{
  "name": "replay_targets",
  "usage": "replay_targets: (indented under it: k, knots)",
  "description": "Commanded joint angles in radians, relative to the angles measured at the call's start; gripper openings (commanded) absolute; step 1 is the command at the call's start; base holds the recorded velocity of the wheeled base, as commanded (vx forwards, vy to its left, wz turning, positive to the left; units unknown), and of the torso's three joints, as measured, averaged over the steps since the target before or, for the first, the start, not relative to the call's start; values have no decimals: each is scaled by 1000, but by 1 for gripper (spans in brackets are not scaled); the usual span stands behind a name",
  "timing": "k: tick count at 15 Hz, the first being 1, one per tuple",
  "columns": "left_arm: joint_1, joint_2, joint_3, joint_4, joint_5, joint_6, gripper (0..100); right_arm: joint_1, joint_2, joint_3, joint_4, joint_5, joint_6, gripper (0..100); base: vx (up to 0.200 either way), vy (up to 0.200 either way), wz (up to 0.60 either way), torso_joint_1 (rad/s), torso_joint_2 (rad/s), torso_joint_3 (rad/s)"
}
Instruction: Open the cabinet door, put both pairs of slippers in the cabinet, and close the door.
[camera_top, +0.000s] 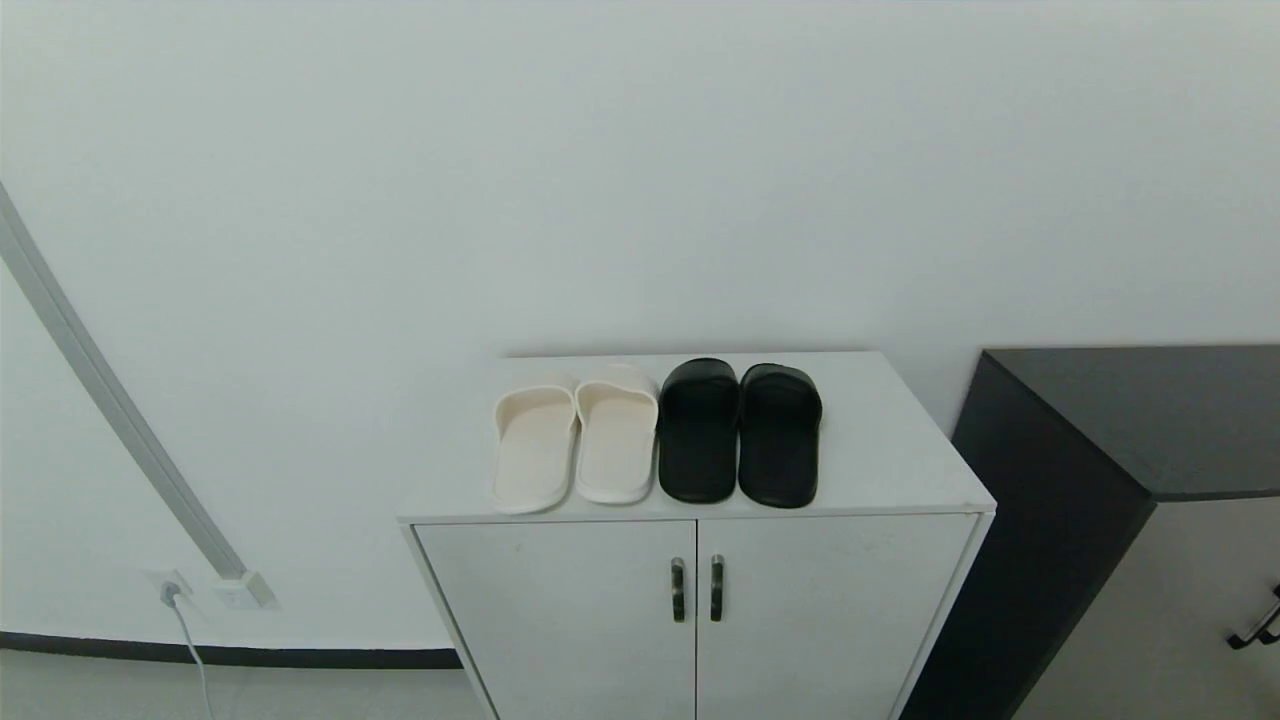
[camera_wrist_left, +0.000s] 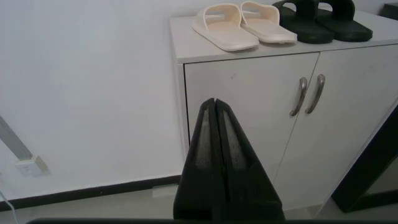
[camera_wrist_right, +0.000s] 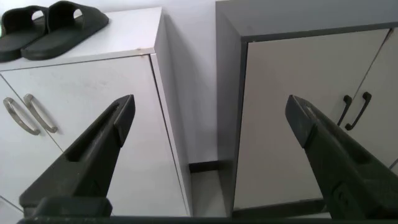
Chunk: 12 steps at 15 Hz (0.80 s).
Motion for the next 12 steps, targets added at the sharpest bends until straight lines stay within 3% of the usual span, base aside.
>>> replay_targets:
  k: [1,5,7,8,12]
  knots:
    - [0,1,0,0,0,0,0,0,2,0,-1,2,-1,100,0,0,0,0,0,0]
    - [0,1,0,0,0,0,0,0,9,-17,-13,0,-6,100,0,0,0,0,0,0]
    - [0,1,0,0,0,0,0,0,156,-230,31,5,82,100,0,0,0,0,0,0]
    - [0,-1,0,0,2,0,0,-2,238,-219,65,22,7,100,0,0,0,0,0,0]
    - [0,1,0,1,2,-3,0,9,532,-196,-33,150,2,100,0,0,0,0,0,0]
